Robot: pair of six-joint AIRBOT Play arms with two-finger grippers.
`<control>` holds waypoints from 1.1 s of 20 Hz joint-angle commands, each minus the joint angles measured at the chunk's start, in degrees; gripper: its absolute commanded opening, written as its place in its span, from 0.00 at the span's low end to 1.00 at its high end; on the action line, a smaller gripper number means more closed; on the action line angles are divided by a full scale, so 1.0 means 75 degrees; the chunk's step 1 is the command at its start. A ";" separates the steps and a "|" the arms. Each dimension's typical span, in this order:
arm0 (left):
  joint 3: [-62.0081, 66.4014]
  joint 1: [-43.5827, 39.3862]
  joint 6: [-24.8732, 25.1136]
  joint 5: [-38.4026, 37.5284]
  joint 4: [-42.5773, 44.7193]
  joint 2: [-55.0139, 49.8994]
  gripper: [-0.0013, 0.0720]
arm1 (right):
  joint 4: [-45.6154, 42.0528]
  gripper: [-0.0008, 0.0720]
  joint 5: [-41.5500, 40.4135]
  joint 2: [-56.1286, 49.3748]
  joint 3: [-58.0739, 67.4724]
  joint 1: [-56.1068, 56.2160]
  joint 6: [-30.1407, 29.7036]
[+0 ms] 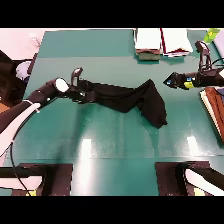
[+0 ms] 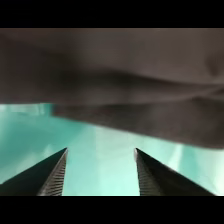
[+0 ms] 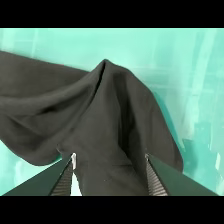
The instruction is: Fold the shirts.
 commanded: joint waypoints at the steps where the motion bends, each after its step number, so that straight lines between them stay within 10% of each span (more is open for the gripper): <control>1: 0.0015 -0.0221 -0.0201 0.0458 -0.0592 -0.0472 0.70 | -0.0006 0.70 0.0058 0.0006 -0.0003 0.0029 -0.0003; 13: 0.0012 -0.0224 0.0050 0.0627 -0.1390 -0.0842 0.69 | 0.0015 0.63 0.0070 0.0006 -0.0003 0.0029 0.0006; 16: 0.0201 -0.0216 0.0769 0.0344 -0.1454 -0.0831 0.06 | 0.0015 0.63 0.0064 0.0006 -0.0003 0.0029 0.0006; 22: 0.1539 0.0052 0.0991 -0.1017 -0.0408 -0.0254 0.06 | -0.0009 0.63 0.0676 0.0017 -0.0093 -0.0408 0.0000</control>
